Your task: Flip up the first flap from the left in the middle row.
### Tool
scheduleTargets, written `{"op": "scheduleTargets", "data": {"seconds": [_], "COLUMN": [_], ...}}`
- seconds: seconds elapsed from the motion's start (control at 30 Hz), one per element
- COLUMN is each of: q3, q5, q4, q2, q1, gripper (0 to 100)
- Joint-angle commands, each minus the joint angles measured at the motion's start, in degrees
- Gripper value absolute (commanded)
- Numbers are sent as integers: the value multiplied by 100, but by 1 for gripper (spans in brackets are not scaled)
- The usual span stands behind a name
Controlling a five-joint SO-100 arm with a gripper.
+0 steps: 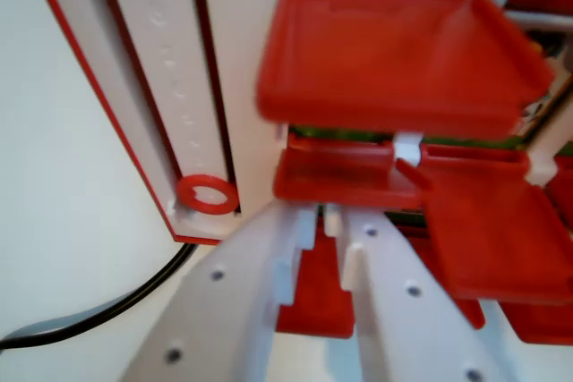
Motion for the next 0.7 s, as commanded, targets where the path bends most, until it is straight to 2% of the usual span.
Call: {"op": "scheduleTargets", "data": {"seconds": [0.0,0.67], "q3": [-677,-1011], "q5": [-79,-202], "q4": [-149,-290], "q2": [35,-422], "q1": [35,88], "gripper": [1,1]}}
